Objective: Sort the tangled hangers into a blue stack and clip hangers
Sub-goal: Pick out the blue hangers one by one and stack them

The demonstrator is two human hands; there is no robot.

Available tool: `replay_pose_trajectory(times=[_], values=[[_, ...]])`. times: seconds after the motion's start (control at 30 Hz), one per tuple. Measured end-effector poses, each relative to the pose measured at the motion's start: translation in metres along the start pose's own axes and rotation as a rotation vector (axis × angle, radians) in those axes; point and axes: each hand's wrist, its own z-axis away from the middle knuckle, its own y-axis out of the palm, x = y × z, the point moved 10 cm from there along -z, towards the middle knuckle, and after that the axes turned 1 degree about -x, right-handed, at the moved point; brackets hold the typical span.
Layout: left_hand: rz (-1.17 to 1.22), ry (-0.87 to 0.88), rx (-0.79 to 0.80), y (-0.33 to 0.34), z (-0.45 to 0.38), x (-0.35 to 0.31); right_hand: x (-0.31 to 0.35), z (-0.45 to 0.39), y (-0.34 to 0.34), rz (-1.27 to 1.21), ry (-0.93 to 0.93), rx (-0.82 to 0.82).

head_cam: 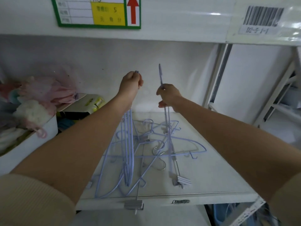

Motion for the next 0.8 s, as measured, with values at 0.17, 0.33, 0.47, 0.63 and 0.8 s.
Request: replay_pose_trajectory(times=[0.17,0.33,0.47,0.63,0.8], values=[[-0.025,-0.025,-0.001,0.007,0.003,-0.001,0.006,0.003,0.038,-0.084,-0.058,0.041],[-0.036,-0.019,-0.028,-0.002,0.005,0.001,0.017,0.004,0.061,-0.055,-0.131,0.042],[0.148,-0.112,0.004,-0.004,0.008,0.013,0.025,0.001,0.083,0.033,-0.127,0.07],[0.264,-0.195,-0.012,-0.015,0.008,0.033,0.016,-0.011,0.107,0.08,-0.075,0.112],[0.257,-0.204,0.021,-0.025,0.005,0.041,0.017,-0.016,0.127,0.027,-0.044,0.18]])
